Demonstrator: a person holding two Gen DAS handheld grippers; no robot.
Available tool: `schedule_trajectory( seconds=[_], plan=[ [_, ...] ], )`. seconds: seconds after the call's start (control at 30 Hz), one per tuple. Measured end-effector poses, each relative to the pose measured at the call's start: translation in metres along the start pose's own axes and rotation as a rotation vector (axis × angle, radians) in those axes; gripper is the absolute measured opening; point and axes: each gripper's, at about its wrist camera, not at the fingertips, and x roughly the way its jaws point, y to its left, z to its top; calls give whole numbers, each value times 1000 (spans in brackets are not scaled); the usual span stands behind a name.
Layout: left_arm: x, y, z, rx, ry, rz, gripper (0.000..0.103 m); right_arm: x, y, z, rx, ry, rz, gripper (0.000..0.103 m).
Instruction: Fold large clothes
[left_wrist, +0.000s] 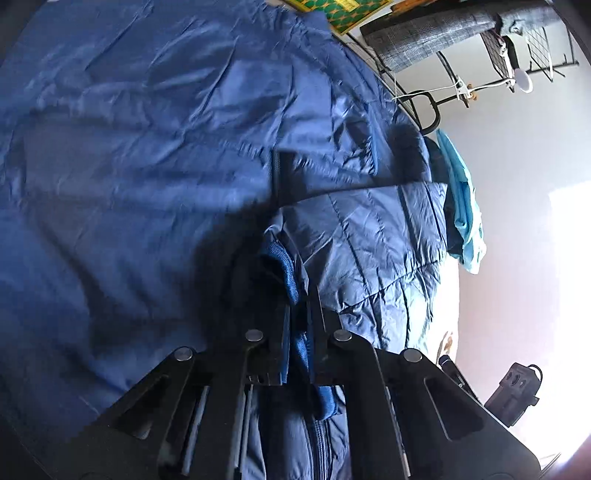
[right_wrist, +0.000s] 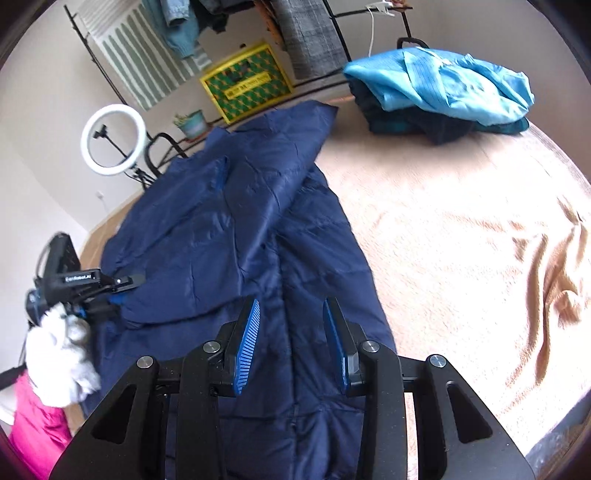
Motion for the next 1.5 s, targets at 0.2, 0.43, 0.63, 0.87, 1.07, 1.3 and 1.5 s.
schedule_trajectory(
  seconds=[0.2, 0.43, 0.63, 0.87, 1.07, 1.3, 1.5],
  plan=[
    [-28, -22, 33, 158, -151, 134, 4, 16, -3, -3, -37, 30, -55, 34],
    [-57, -2, 105, 159, -316, 284, 3, 31, -10, -10, -27, 66, -68, 34],
    [-66, 45, 142, 75, -374, 402, 3, 33, -10, -13, -48, 81, -78, 34],
    [-50, 70, 156, 95, -371, 516, 3, 39, -8, -13, -56, 91, -85, 34],
    [-43, 94, 164, 4, -371, 517, 3, 39, -8, -12, -60, 97, -82, 34],
    [-51, 90, 161, 32, -356, 525, 11, 41, -5, -12, -78, 103, -90, 34],
    [-107, 75, 139, 50, -418, 416, 22, 42, -5, -12, -82, 105, -91, 35]
  ],
)
